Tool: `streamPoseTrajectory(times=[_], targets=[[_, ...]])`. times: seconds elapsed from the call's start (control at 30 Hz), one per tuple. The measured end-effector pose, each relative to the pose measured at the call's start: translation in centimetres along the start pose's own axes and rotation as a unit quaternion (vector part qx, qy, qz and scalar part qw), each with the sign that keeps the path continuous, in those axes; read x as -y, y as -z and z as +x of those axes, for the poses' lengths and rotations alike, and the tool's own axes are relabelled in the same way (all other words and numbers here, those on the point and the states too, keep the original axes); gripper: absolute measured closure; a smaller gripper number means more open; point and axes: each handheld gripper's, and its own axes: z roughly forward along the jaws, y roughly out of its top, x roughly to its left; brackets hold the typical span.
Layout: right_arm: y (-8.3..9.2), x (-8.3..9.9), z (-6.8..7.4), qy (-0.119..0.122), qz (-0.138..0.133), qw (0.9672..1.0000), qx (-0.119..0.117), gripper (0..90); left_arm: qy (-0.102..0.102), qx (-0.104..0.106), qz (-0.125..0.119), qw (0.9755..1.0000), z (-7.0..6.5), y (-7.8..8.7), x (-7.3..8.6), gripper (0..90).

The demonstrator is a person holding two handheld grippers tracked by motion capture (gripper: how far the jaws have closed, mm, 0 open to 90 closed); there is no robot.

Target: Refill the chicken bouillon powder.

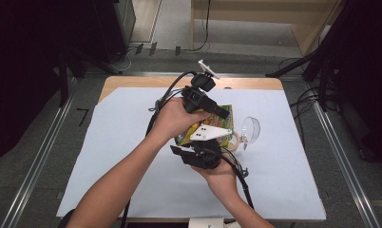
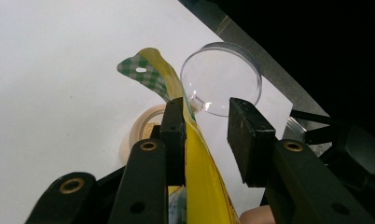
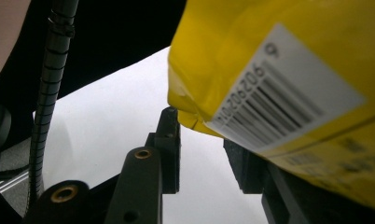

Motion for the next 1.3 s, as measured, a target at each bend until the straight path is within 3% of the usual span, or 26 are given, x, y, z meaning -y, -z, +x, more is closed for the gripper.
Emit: streamPoseTrajectory(times=[0.5, 1.3], targets=[[0.10, -0.07, 0.09, -0.001, -0.001, 1.0000, 0.000, 69.6, -0.002, -0.006, 0.010, 0.9999, -0.29, -0.01, -0.09, 68.5], [-0.02, 0.06, 0.20, 0.006, 0.001, 1.0000, 0.001, 69.0, -0.001, -0.006, 0.008, 0.9999, -0.25, 0.01, 0.22, 68.7]])
